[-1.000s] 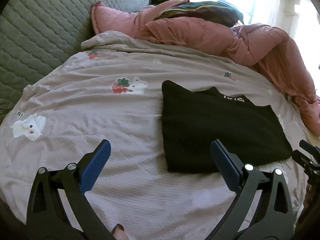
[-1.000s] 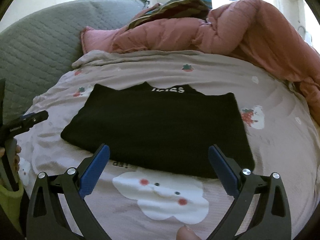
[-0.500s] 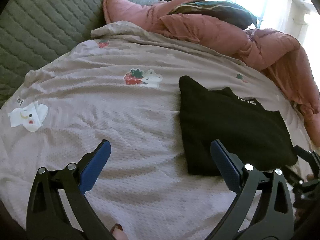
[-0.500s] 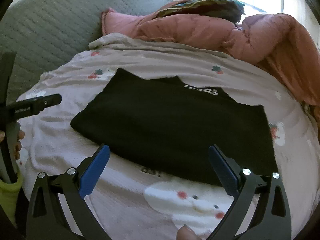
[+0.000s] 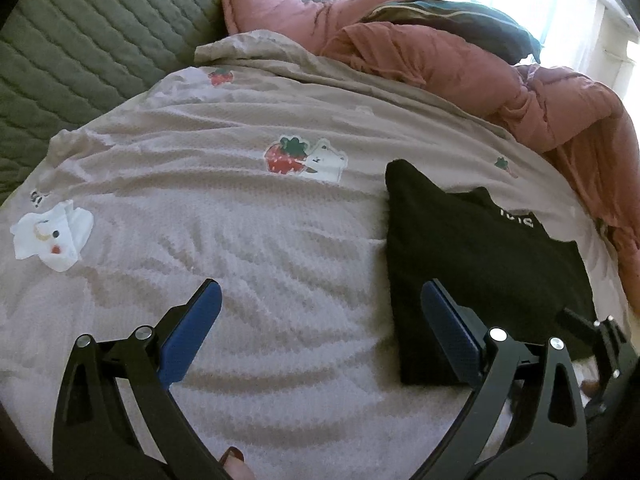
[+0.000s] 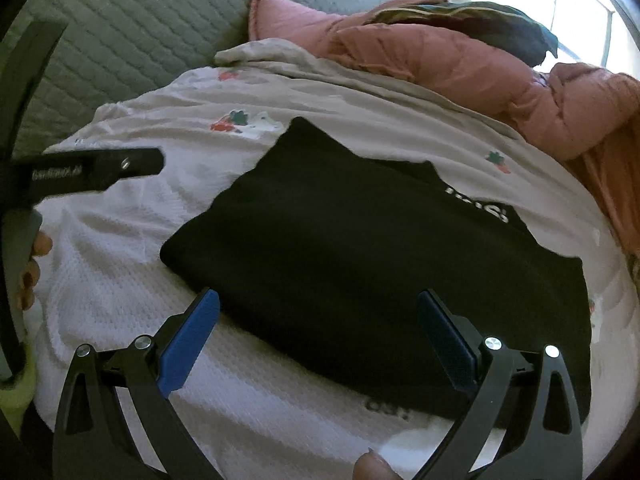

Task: Fold small clothes
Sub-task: 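Close both tools on the edge of the folded black shirt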

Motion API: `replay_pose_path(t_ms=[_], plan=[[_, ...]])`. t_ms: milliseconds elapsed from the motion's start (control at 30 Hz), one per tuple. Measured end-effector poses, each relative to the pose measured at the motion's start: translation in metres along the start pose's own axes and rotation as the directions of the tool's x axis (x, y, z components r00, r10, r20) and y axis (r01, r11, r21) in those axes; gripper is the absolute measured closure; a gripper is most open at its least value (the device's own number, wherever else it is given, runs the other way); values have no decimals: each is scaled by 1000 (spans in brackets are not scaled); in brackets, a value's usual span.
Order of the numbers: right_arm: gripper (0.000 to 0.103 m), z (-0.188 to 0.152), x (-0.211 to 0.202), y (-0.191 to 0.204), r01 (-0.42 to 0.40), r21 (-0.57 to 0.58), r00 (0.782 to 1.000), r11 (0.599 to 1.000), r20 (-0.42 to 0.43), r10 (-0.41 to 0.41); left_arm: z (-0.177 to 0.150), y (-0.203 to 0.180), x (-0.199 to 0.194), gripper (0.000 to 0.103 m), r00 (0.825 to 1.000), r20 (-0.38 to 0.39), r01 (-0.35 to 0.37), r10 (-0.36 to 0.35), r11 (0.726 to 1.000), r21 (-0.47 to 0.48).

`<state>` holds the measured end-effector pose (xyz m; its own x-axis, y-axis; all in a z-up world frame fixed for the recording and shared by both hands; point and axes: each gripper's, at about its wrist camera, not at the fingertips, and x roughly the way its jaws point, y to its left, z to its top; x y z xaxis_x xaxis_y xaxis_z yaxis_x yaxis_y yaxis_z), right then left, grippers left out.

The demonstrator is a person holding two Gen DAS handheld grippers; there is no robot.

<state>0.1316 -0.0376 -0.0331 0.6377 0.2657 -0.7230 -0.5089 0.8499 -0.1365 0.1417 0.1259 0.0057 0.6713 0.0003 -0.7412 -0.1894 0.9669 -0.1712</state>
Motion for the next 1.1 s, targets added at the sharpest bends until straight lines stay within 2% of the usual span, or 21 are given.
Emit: replay_pose_path(t_ms=[233,567,1100], plan=[[5,4,23,23,13,-97,999,995,-34,-16,19,-6,17,10,1000,-22,11,-11,1000,-9],[5,4,44,44,91,-213,995,973,-8,-95,39,-22,63,10,989,-130,71,-70,997,-1],[5,8,55,44,105,-232,995,967,22,-102,52,-48,117,10,953,-259,176,-157,983,54]])
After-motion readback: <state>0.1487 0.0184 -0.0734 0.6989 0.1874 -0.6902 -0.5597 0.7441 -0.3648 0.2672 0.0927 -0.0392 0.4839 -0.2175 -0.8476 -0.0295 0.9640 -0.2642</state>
